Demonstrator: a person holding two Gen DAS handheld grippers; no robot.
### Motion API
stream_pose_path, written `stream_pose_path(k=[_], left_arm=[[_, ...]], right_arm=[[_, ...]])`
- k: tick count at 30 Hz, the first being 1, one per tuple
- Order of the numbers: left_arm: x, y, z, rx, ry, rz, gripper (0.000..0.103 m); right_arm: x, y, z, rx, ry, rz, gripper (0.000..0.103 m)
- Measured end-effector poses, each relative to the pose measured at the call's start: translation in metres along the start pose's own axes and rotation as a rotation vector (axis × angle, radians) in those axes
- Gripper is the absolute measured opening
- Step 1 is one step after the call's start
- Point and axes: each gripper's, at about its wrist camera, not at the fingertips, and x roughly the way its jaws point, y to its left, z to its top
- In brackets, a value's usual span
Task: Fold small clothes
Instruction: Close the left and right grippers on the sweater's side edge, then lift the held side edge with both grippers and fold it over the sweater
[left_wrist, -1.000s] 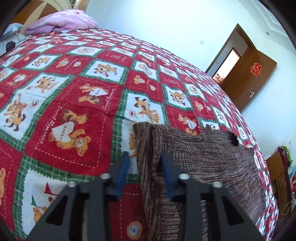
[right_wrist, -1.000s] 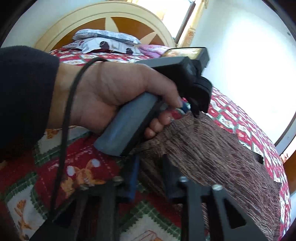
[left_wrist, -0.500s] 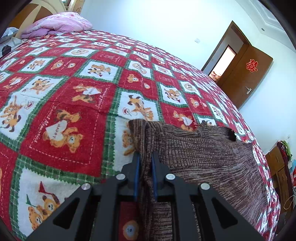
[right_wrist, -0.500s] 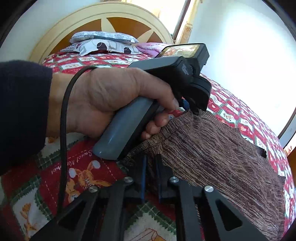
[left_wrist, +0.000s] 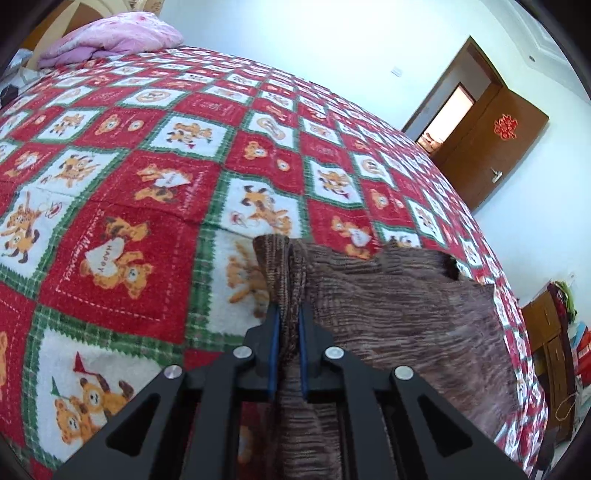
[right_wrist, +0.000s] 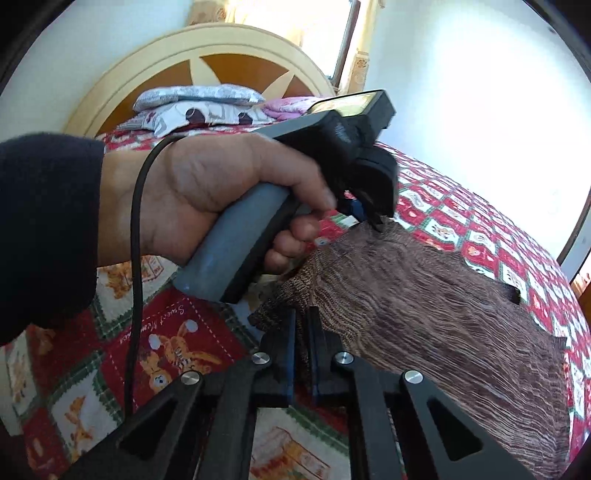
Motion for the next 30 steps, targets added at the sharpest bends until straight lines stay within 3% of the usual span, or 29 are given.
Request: stream_pose_path(k=[3,12,30], left_arm=[[-0.003,-0.006,0.001,0.017,0.005,0.015,0.009],[-0.023,-0.021,0.014,-0.083,-0.020,-0.073,0.008],[-0.019,-0.154,0.034,0.058,-0.037,-0.187,0.008]], right_arm=[[-0.011,-0.017,-0.002,0.068,-0.006,0.023,0.005],[-0.043,-0.072,-0.012,0.254,-0.030,0.088,0.005],[-0.106,-0.164,-0.047,0.515,-0.082,0.131,0.004]])
